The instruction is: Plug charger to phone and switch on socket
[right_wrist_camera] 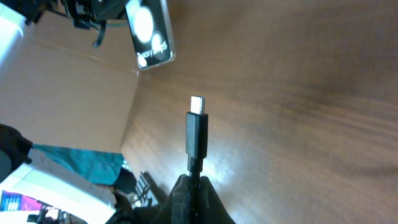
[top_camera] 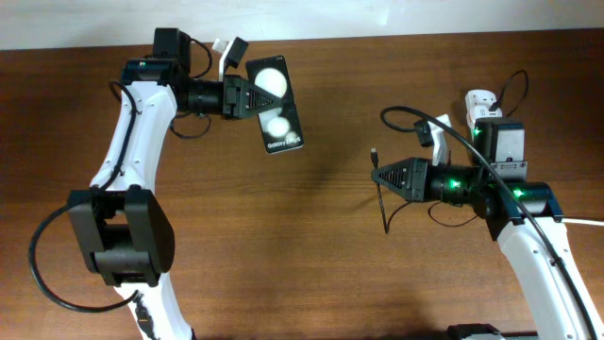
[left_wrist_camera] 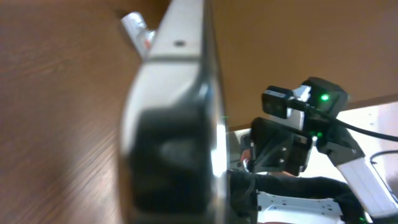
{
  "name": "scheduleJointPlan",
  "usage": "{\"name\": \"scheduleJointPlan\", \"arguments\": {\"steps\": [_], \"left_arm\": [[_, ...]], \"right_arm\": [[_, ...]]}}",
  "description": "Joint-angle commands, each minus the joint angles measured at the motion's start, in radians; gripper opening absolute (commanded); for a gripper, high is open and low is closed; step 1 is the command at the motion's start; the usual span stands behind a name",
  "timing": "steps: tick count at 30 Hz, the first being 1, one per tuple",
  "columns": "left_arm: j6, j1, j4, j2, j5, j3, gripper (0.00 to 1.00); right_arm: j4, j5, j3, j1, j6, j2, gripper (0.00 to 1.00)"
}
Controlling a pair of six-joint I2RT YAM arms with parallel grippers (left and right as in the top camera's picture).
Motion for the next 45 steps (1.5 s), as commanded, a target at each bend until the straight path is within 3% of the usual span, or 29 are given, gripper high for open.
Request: {"name": "scheduleJointPlan", "arguments": {"steps": [1,5,15,21,35,45], "left_arm": [[-0.053,0.002,0.051,-0.029,0.118,0.010,0.00],[-0.071,0.002,0.110,-0.029,0.203,0.010,0.00],[-0.228,0.002,0.190,-0.029,0.206,0.011,0.00],[-0.311,0.002,0.196,-0.029,0.206,0.011,0.00],[-0.358,0.001,0.195,-0.029,0.227,0.011,0.00],[-0.364,-0.043,0.195,-0.030,0.227,0.011,0.00]], "right_arm": [[0.048,-0.026,-0.009,-0.006,0.030,-0.015,0.04],[0.089,-0.027,-0.009,-0.006,0.056,-0.013,0.04],[0.181,-0.026,-0.009,0.005,0.106,-0.011,0.04],[0.259,0.042,-0.009,0.115,0.145,-0.010,0.04],[0.358,0.090,-0.009,0.273,0.245,0.048,0.04],[0.375,0.098,-0.009,0.296,0.252,0.056,0.04]]}}
